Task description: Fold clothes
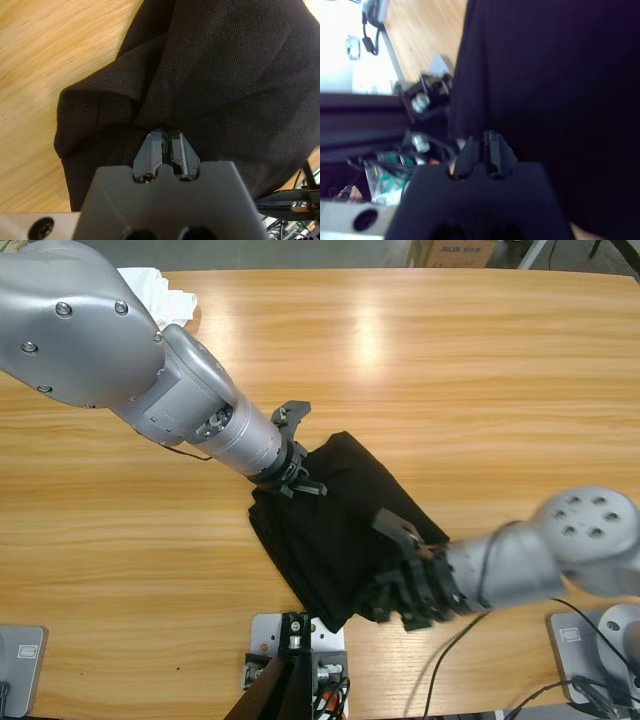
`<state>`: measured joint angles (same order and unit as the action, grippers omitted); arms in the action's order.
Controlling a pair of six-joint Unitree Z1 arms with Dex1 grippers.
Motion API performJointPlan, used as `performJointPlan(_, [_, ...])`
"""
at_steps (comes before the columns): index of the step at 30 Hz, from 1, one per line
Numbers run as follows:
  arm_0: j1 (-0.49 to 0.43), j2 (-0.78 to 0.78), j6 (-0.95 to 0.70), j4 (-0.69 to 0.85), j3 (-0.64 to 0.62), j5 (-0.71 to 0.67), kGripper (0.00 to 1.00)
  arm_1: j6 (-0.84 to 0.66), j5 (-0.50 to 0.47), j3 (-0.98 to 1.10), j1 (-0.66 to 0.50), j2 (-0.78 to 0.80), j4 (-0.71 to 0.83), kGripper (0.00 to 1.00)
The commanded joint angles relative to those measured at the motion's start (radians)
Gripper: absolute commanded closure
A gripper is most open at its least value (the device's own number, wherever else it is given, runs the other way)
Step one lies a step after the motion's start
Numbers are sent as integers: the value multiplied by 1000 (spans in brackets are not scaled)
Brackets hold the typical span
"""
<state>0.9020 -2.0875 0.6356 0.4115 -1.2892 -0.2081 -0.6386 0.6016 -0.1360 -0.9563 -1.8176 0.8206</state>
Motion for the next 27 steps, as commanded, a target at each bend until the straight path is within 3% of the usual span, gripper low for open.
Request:
performJointPlan(1, [-32,-31,48,-10,52,-4,1000,-35,-39,56,-27,127,-77,1000])
performJointPlan(6, [-93,107,92,-8,137,-2,1000,-46,-101,56,-27,210,-110,1000])
performJointPlan(11, [-98,356,93,-2,255,0,1000,-69,-190,51,-27,350,-198,1000])
performJointPlan(16, [-92,510,102,40,368,10,1000,-82,-279,46,-27,374,-260,1000])
performJointPlan(18, [-63,523,101,40,376,11,1000,-78,-314,7,-27,416,-382,1000])
performJointPlan(21, [6,519,53,46,363,23,1000,-24,-380,-175,-27,521,-705,1000])
performJointPlan(22, [21,524,32,65,363,30,1000,0,-409,-243,-27,549,-802,899])
performJointPlan(23, [31,538,18,99,364,46,852,30,-434,-312,-27,573,-884,325])
performJointPlan(24, [35,562,12,138,365,73,415,60,-452,-388,-27,587,-968,35])
performJointPlan(25, [35,593,-2,178,366,109,189,93,-471,-469,-27,586,-1059,1])
performJointPlan(27, [35,653,-100,215,368,170,23,151,-499,-628,-27,540,-1220,0])
